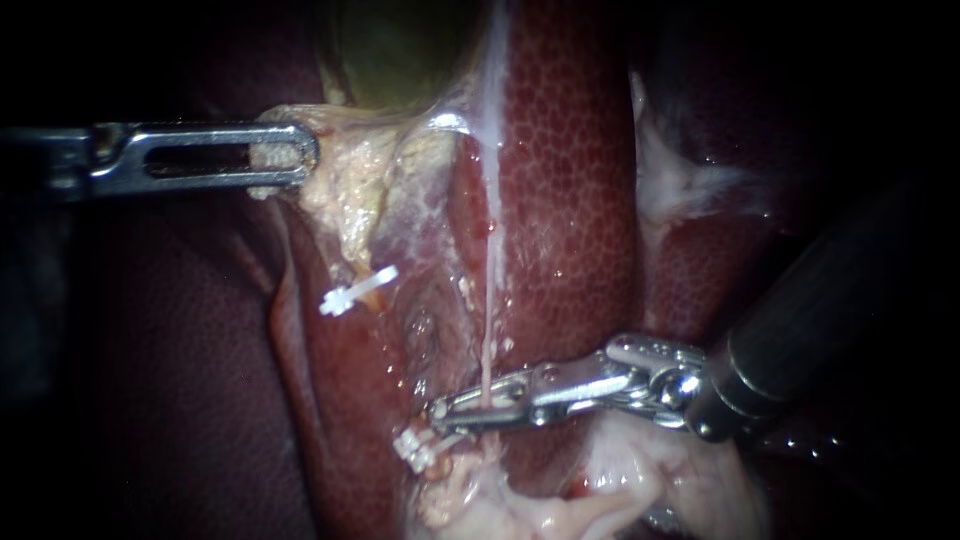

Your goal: Clipping first clip right tube

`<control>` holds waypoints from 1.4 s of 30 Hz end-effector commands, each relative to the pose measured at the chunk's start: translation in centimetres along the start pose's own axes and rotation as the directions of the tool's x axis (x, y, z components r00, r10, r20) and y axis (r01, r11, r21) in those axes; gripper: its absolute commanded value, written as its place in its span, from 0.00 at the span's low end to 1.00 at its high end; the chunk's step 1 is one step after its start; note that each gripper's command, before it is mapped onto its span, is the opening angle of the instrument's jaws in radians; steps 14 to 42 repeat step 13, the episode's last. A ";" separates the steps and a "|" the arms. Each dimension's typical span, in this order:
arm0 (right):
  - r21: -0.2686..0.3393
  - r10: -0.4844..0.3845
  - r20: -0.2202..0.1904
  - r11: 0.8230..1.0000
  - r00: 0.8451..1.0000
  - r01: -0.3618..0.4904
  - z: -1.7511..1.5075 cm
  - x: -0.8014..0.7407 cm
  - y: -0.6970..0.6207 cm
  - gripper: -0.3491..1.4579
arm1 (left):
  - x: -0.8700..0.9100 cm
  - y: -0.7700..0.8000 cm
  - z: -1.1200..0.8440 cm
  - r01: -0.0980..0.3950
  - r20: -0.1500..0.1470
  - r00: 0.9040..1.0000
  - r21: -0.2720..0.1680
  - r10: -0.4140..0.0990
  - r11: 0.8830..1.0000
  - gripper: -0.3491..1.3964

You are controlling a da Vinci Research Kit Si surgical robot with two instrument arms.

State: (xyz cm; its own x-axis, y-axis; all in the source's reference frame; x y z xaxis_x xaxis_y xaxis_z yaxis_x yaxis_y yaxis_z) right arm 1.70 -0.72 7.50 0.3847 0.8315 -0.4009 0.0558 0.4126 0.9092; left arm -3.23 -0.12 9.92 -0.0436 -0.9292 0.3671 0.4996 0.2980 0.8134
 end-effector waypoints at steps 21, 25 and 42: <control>0.002 0.012 0.001 1.000 1.000 -0.012 -0.01 0.02 0.00 0.00 | 0.01 0.00 0.01 0.000 0.000 1.000 0.000 0.000 1.000 0.00; 0.002 0.012 0.001 1.000 1.000 -0.012 -0.01 0.02 0.00 0.00 | 0.01 0.00 0.01 0.000 0.000 1.000 0.000 0.000 1.000 0.00; 0.002 0.012 0.001 1.000 1.000 -0.012 -0.01 0.02 0.00 0.00 | 0.01 0.00 0.01 0.000 0.000 1.000 0.000 0.000 1.000 0.00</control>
